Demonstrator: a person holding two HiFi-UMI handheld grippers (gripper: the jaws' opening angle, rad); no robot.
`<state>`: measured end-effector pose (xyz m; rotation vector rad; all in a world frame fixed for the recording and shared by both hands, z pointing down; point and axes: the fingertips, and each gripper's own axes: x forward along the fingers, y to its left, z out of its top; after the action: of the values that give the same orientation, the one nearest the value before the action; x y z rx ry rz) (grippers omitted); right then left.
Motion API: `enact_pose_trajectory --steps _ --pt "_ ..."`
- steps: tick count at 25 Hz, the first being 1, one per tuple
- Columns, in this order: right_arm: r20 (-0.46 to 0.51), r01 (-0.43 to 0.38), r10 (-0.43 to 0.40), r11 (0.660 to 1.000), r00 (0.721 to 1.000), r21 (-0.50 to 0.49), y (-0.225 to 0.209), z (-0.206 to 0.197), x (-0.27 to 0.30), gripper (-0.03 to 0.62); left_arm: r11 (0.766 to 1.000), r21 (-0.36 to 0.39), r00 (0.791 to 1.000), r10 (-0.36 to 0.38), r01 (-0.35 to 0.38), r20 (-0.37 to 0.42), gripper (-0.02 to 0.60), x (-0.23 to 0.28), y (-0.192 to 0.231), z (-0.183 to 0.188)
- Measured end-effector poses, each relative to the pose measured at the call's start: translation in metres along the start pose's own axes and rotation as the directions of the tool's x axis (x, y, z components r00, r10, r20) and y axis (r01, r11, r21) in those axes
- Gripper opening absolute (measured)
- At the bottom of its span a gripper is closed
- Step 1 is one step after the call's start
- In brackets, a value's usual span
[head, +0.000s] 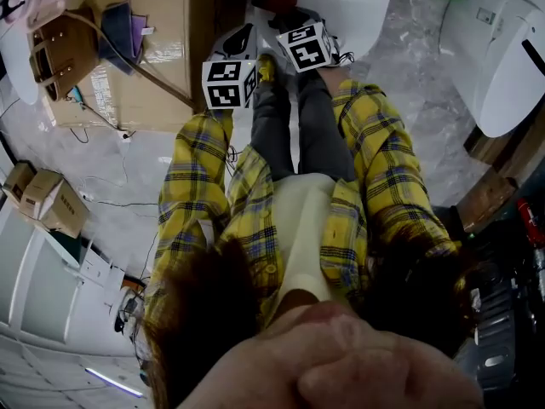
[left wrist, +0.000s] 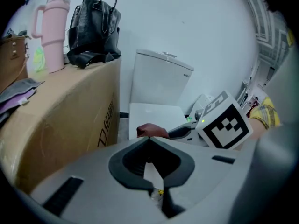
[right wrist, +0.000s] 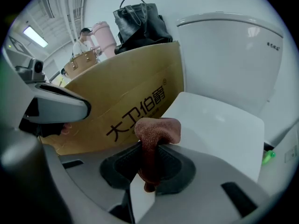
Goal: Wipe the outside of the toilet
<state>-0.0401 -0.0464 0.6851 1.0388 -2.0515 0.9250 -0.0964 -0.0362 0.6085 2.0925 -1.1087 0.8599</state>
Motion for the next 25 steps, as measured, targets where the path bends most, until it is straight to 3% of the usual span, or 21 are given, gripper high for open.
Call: enact_pose_trajectory --steps 3,6,25 --pt "-0.021 -0.026 0.025 0.998 0.999 -0.052 0.011 -0.005 0.011 0.084 1.0 -0.007 1.0 0.001 -0.001 -0.006 0.009 0.0 0.001 -0.004" --pt "-0.066 -0.02 0.017 0.999 0.998 -0.043 0.007 -0.02 0.019 0.084 1.0 0.001 1.0 -0.001 0.001 -0.014 0.009 0.001 0.002 -0.005" --pt "-0.131 0.207 -0.191 0.971 0.973 0.118 -0.109 -0.096 -0.043 0.084 0.993 0.075 0.995 -0.089 0.092 -0.043 0.009 0.027 -0.042 0.005"
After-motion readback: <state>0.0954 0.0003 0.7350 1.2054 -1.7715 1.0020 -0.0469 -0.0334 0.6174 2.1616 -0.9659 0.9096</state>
